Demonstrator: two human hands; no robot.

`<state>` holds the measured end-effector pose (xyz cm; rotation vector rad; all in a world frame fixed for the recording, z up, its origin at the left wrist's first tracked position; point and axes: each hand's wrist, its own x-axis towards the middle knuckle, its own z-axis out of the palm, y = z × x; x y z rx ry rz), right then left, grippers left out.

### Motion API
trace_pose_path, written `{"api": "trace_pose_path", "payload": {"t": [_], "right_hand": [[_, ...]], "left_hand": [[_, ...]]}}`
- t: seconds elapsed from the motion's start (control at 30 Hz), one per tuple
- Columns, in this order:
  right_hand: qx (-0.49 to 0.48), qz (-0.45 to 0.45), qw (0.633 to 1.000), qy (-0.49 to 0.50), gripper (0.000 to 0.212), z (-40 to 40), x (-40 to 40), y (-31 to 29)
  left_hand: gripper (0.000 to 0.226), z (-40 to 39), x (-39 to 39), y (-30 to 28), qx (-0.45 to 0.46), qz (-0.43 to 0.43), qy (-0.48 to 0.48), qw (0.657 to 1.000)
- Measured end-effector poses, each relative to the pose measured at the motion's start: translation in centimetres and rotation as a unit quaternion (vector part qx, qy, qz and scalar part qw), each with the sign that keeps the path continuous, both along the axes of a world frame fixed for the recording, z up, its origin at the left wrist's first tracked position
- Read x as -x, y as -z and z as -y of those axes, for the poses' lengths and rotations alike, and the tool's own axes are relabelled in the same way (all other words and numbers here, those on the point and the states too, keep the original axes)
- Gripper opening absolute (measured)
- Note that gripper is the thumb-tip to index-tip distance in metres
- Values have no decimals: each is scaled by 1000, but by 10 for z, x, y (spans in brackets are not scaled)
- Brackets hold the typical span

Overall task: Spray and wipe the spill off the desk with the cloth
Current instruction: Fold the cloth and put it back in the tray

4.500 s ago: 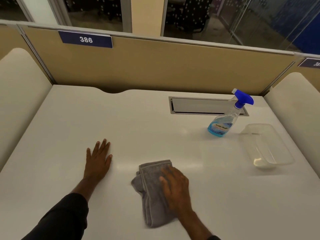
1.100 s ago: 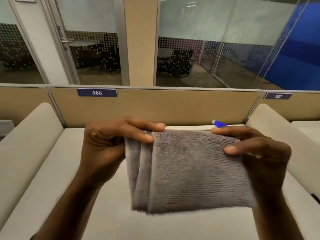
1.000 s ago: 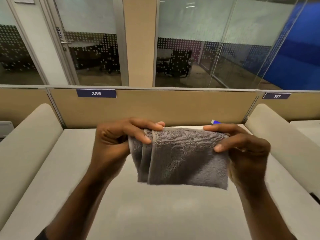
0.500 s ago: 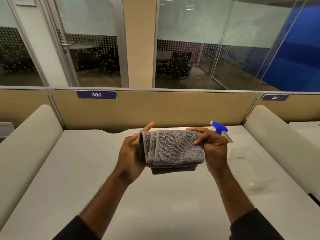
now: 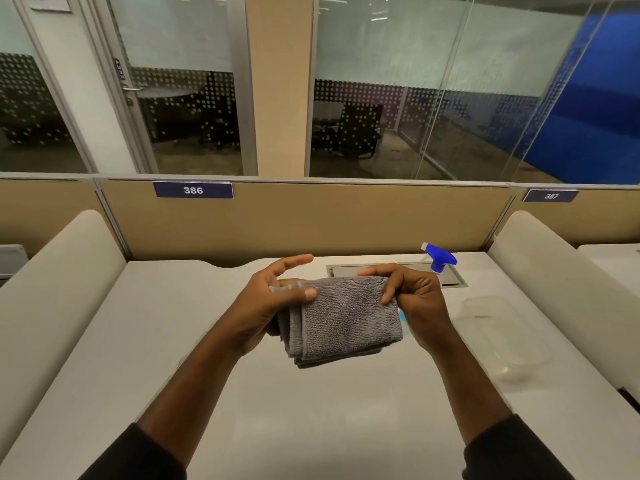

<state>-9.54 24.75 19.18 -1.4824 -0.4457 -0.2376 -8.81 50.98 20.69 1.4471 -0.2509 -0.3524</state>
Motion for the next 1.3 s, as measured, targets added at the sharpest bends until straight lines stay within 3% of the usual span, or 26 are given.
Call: {"api": "trace_pose_path", "payload": {"t": [0.13,0.23,0.33,0.53,0.63,0.73,0.9,1.03,1.2,1.3], "right_hand": [[-19,-22,999,-14,52,-2,-2,2],[-103,-133,986,-7,31,-13,-1,11],[-46,-215,976,0,55,-21,3,26],[3,-206,978,-29,110,-16,5,22],[7,-164,986,18,109,-15,3,12],[25,-90,992,84,116,-13,2,1],[140,35,981,128,129,-17,3,-16],[241,82,962,96,132,-34,10,-22],[296,91,949,61,134,-49,13,-20],[263,64,959,88,131,-49,16,-17]], "left_hand": [[76,0,-3,5,13,11,-33,999],[66,2,-6,12,40,20,-69,997],[58,5,-6,19,61,26,-116,991],[45,9,2,32,83,28,-182,979],[45,5,4,36,92,26,-181,979],[59,-1,6,38,84,40,-129,987],[82,-11,9,17,-48,148,-68,985],[90,-3,15,-23,-207,279,-32,937],[90,18,14,-45,-321,305,24,896],[88,20,12,-44,-316,312,5,896]]}}
